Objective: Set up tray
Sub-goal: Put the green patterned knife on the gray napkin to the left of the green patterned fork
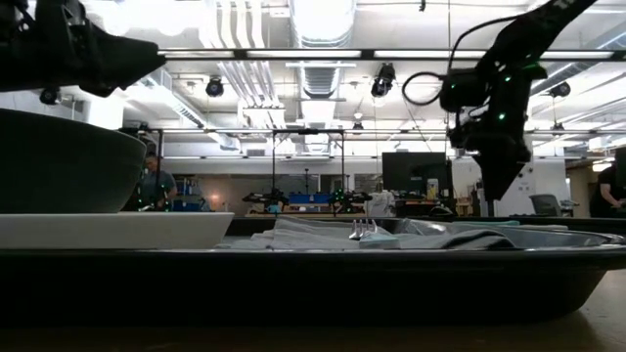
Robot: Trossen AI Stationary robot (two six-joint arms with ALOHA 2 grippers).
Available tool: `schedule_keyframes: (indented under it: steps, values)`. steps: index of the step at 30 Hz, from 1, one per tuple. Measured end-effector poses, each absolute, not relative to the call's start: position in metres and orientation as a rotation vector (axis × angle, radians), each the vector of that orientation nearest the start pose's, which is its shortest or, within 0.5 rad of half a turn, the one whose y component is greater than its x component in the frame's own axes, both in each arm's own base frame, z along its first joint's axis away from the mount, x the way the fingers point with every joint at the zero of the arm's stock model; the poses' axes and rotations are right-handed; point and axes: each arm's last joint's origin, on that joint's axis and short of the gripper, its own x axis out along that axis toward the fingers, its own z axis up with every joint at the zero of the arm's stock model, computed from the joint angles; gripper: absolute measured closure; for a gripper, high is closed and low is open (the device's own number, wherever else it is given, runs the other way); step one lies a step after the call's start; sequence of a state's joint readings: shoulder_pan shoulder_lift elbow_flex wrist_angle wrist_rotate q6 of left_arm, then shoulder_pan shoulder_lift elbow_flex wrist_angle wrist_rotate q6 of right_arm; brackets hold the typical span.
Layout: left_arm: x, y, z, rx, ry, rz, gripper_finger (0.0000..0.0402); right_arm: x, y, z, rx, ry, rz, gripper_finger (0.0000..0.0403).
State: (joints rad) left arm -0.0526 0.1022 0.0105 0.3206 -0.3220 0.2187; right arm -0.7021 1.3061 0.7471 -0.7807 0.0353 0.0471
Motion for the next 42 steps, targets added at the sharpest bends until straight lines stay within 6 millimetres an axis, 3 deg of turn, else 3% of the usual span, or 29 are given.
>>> schedule_keyframes:
  steps: [5,13,24,36,42]
  values:
    - [0.104,0.004,0.185,0.183,-0.146,0.285,0.0203,0.174,-0.145,0.171,0.556,1.337,-0.544,0.0182]
    - [0.109,0.003,0.181,0.195,-0.087,0.279,0.0203,0.180,-0.149,0.152,0.569,1.430,-0.508,0.0202]
    - [0.110,0.003,0.181,0.209,-0.087,0.281,0.0203,0.182,-0.152,0.145,0.551,1.453,-0.507,0.0267]
    - [0.110,0.003,0.180,0.240,-0.079,0.282,0.0203,0.185,-0.156,0.126,0.568,1.530,-0.506,0.0297]
    - [0.110,0.003,0.180,0.240,-0.079,0.282,0.0203,0.184,-0.156,0.128,0.563,1.516,-0.506,0.0323]
